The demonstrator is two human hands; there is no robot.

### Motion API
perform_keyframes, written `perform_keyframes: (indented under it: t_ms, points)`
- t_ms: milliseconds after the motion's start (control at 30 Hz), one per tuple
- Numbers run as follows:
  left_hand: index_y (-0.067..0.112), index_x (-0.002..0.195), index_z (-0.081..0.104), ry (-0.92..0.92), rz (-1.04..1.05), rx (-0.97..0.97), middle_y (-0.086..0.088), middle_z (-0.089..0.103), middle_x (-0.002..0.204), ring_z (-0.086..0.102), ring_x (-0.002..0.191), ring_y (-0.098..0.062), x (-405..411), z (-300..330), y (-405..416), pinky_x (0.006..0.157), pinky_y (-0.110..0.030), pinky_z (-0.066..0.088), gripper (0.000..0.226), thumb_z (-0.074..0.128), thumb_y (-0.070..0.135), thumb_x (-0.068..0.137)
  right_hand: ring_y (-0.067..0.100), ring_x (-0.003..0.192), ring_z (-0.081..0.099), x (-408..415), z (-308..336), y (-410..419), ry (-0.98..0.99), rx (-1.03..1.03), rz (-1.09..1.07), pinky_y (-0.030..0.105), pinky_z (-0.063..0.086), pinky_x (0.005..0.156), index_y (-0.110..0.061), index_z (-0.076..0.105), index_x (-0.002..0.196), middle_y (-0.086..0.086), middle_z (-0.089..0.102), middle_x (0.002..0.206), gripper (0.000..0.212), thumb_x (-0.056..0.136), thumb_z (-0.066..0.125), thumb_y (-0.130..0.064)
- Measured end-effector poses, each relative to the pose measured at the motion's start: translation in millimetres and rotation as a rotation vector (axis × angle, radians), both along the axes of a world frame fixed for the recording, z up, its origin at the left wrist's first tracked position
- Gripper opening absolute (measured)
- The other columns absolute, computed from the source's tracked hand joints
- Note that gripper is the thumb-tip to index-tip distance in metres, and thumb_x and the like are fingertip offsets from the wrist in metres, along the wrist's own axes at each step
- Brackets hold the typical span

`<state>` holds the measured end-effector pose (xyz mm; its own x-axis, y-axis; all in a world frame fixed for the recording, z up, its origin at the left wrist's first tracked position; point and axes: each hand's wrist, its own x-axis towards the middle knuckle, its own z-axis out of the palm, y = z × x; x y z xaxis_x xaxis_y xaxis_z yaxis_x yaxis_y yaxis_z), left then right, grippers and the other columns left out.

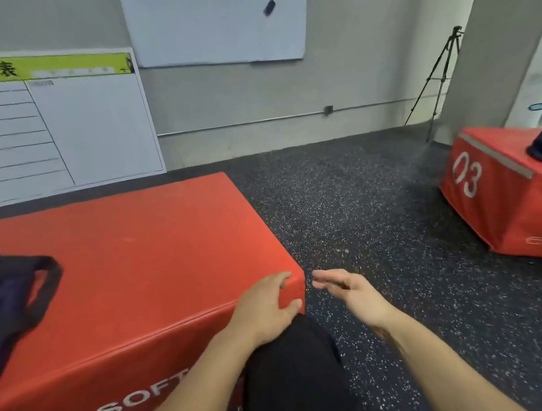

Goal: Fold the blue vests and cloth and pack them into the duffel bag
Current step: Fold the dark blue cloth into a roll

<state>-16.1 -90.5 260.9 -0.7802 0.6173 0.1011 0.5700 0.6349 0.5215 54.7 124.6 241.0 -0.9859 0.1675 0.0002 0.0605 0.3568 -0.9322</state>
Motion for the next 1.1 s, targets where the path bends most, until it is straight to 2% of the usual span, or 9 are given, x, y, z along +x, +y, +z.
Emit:
perform_keyframes:
  t_ms: [333,467,600,667,767,867,933,1000,1100]
  points:
    - [0.025,0.143,0.049,0.068,-0.071,-0.095,0.003,0.061,0.135,0.057,0.124,-0.020,-41,-26,45,0.106,-0.039,0.045,0.059,0.062,0.046,0.090,-0.017,0.101,0.058,23,-150,26,-0.224,0.023,-0.080,0.013,0.044,0.097,-0.036,0.067,0.109,-0.006,0.062,0.121,0.049,0.100,0.049,0.009]
    - [0.029,0.143,0.050,-0.048,-0.082,-0.125,0.007,0.062,0.132,0.056,0.124,-0.016,-28,-82,77,0.106,-0.038,0.044,0.056,0.064,0.044,0.090,-0.005,0.106,0.064,29,-230,39,-0.302,-0.010,-0.155,0.029,0.049,0.105,-0.056,0.071,0.098,-0.005,0.067,0.120,0.059,0.099,0.056,0.001]
    - [0.030,0.147,0.043,-0.154,-0.117,-0.282,0.006,0.056,0.142,0.050,0.131,-0.018,-19,-151,102,0.110,-0.038,0.040,0.059,0.062,0.039,0.092,-0.007,0.068,0.059,25,-286,45,-0.477,-0.049,-0.112,0.012,0.045,0.068,-0.024,0.068,0.119,0.007,0.063,0.101,0.047,0.096,0.046,0.011]
    - [0.029,0.148,0.043,-0.191,-0.127,-0.319,0.005,0.054,0.145,0.049,0.133,-0.019,-23,-173,113,0.110,-0.037,0.039,0.058,0.061,0.037,0.093,0.000,0.054,0.046,18,-315,40,-0.526,-0.073,-0.094,0.019,0.037,0.057,-0.032,0.066,0.114,0.007,0.053,0.082,0.058,0.091,0.039,0.014]
    - [0.028,0.147,0.044,-0.247,-0.123,-0.358,0.005,0.054,0.144,0.049,0.133,-0.020,-36,-195,121,0.109,-0.037,0.040,0.054,0.059,0.031,0.095,-0.006,0.081,0.057,4,-353,23,-0.577,-0.013,-0.062,0.007,0.037,0.072,-0.025,0.070,0.124,-0.009,0.061,0.097,0.056,0.089,0.042,0.009]
    - [0.028,0.145,0.047,-0.296,-0.086,-0.378,0.005,0.057,0.139,0.051,0.130,-0.021,-49,-211,119,0.107,-0.039,0.042,0.050,0.058,0.028,0.096,0.023,0.127,0.051,-14,-373,1,-0.614,-0.008,-0.003,0.010,0.034,0.097,-0.014,0.060,0.139,0.013,0.053,0.135,0.050,0.094,0.049,0.004]
    - [0.029,0.144,0.047,-0.313,-0.053,-0.374,0.006,0.056,0.140,0.051,0.130,-0.020,-54,-216,118,0.108,-0.039,0.042,0.048,0.056,0.028,0.097,0.028,0.123,0.048,-25,-390,-10,-0.652,-0.014,0.007,0.026,0.036,0.106,-0.015,0.063,0.137,0.018,0.048,0.133,0.046,0.094,0.050,-0.004]
    - [0.030,0.144,0.047,-0.324,-0.024,-0.375,0.006,0.056,0.140,0.050,0.131,-0.019,-57,-216,116,0.109,-0.039,0.041,0.047,0.054,0.031,0.098,0.021,0.110,0.050,-32,-400,-17,-0.680,0.012,-0.007,0.020,0.035,0.094,-0.013,0.063,0.136,0.011,0.046,0.123,0.041,0.097,0.050,-0.008]
    - [0.031,0.143,0.047,-0.322,0.006,-0.391,0.007,0.056,0.139,0.051,0.130,-0.020,-60,-214,109,0.109,-0.039,0.041,0.044,0.052,0.031,0.099,0.025,0.127,0.050,-38,-396,-15,-0.654,0.032,-0.064,0.021,0.034,0.096,-0.014,0.055,0.145,0.008,0.049,0.137,0.045,0.101,0.045,-0.009]
